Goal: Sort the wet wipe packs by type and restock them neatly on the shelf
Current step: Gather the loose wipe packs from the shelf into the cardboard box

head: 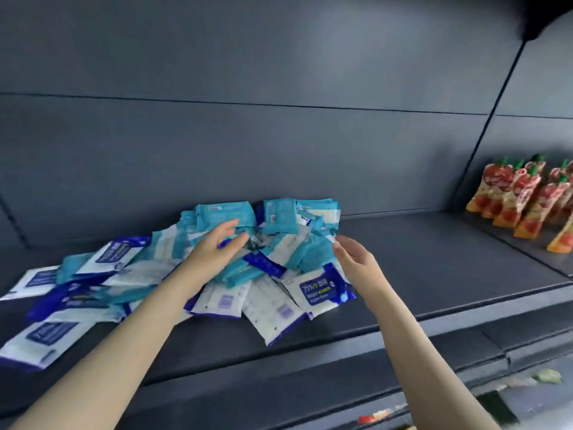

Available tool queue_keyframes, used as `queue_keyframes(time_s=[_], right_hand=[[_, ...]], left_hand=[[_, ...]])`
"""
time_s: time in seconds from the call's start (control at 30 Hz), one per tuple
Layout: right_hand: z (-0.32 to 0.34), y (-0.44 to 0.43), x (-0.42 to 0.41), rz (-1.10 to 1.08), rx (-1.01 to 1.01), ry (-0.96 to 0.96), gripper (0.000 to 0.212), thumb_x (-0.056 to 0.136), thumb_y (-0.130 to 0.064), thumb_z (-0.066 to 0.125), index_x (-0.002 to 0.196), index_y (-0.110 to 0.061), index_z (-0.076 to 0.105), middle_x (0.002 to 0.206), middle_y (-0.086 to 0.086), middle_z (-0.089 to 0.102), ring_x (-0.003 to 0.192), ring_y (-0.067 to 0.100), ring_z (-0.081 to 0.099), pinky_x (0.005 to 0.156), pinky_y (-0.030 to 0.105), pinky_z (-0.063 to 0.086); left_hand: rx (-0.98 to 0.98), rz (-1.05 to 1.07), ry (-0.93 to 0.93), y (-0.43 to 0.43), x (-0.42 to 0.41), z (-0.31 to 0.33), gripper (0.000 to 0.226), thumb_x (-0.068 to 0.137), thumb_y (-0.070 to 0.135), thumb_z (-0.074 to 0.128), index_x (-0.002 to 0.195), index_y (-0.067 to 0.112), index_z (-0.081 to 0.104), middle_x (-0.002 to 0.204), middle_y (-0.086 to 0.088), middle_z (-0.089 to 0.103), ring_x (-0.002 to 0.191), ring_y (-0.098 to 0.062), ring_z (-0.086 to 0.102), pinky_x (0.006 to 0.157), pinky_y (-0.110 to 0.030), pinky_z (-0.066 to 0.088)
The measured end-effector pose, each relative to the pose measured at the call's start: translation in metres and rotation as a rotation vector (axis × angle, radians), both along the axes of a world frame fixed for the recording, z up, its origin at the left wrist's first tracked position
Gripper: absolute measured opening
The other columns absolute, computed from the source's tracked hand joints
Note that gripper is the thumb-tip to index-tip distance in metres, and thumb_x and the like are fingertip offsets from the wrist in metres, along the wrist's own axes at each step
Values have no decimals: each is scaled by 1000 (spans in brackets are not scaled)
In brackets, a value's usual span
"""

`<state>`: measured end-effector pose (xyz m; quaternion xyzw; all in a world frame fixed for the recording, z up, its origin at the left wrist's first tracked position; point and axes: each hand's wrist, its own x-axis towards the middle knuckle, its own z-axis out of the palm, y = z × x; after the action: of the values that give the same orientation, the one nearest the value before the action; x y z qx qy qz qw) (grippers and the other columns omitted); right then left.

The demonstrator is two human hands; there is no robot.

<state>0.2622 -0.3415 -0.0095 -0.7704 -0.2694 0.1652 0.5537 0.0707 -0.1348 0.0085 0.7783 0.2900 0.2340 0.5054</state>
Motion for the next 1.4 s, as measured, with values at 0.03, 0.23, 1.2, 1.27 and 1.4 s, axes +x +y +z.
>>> queue_keyframes(time_s=[0.03, 0.23, 1.2, 1.27, 1.4], right_hand=[[-8, 7, 1, -1, -42, 21, 39, 98, -45, 55, 132, -28, 56, 124, -3, 63, 104, 11, 64, 91, 27, 53], [-19, 31, 19, -82, -168, 9, 54, 92, -49, 62, 139, -25, 49, 125, -2, 62, 96, 16, 69, 77, 35, 60], [23, 66, 22, -75, 35, 542, 20, 91, -14, 70, 102, -1, 61, 99, 14, 73, 82, 22, 74, 72, 31, 62], [16, 72, 11, -29, -134, 384, 32, 86, -24, 76, 108, -9, 57, 104, 9, 73, 84, 20, 74, 73, 33, 62], [11, 79, 0, -51, -241, 209, 53, 79, -30, 83, 114, -19, 44, 110, 2, 64, 94, 23, 69, 83, 41, 59]], left_hand=[[12, -8, 44, 8, -4, -7, 62, 81, 68, 60, 136, 45, 46, 146, 8, 47, 133, -6, 43, 111, -30, 35], [101, -40, 209, 23, 4, -17, 65, 88, 60, 58, 146, 38, 40, 149, 13, 42, 136, -8, 39, 110, -33, 34], [280, 68, 262, 108, 55, 42, 29, 92, 40, 63, 107, 15, 59, 103, -6, 64, 93, -25, 62, 79, -39, 50], [442, 30, 386, 118, 69, 34, 38, 93, 38, 63, 125, 18, 57, 124, -7, 56, 114, -29, 55, 96, -41, 45], [614, -12, 506, 129, 73, 17, 41, 95, 45, 56, 130, 25, 51, 133, -3, 55, 117, -29, 54, 99, -45, 43]])
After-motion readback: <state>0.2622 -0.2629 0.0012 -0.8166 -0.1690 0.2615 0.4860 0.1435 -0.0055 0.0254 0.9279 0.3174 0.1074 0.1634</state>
